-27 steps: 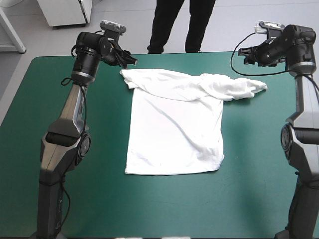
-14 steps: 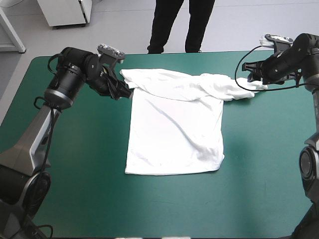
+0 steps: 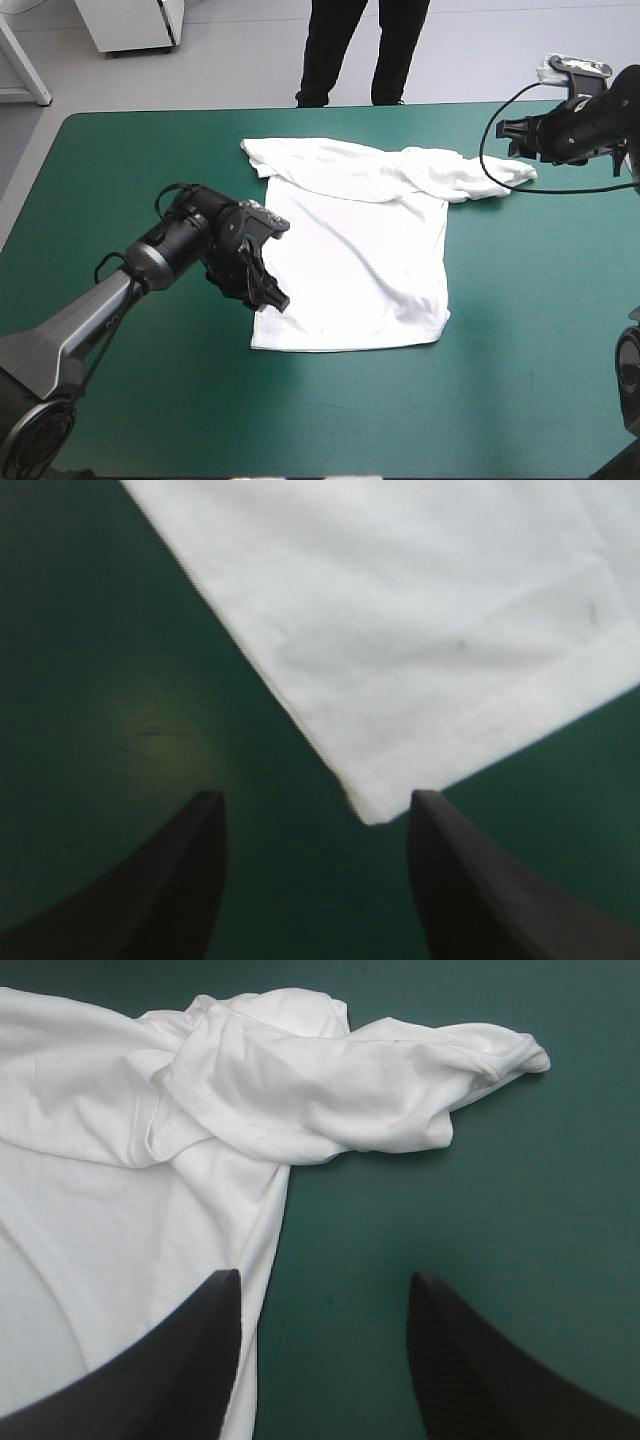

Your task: Fold the cloth

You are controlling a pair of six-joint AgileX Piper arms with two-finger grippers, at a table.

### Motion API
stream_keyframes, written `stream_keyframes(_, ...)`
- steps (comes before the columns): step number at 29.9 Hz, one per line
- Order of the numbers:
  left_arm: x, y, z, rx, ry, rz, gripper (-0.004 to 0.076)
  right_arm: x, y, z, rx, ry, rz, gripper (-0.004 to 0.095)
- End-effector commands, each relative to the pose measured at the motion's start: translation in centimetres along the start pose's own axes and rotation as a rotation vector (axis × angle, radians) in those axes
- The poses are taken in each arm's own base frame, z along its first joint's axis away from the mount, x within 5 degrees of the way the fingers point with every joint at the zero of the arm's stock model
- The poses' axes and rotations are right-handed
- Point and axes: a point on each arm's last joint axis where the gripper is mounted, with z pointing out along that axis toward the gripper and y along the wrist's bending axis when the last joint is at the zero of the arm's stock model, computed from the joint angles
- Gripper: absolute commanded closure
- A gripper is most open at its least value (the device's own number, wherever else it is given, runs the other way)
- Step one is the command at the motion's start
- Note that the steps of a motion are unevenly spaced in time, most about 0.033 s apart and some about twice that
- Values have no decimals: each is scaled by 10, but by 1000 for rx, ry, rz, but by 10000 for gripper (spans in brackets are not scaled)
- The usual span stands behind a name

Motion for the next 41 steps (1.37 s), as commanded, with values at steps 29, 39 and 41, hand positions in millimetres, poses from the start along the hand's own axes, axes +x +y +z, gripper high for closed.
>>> stream_keyframes(29, 16, -22, 77, 53, 80, -242, 422, 0, 6, -32, -10, -77, -14, 509)
stream_keyframes(39, 27, -22, 96, 49, 140, -264, 746, 0, 3, -31, 24, -74, -27, 499)
stream_keyframes(41, 26, -23, 96, 57, 129, -270, 746, 0, 3, -31, 36, -73, -37, 468)
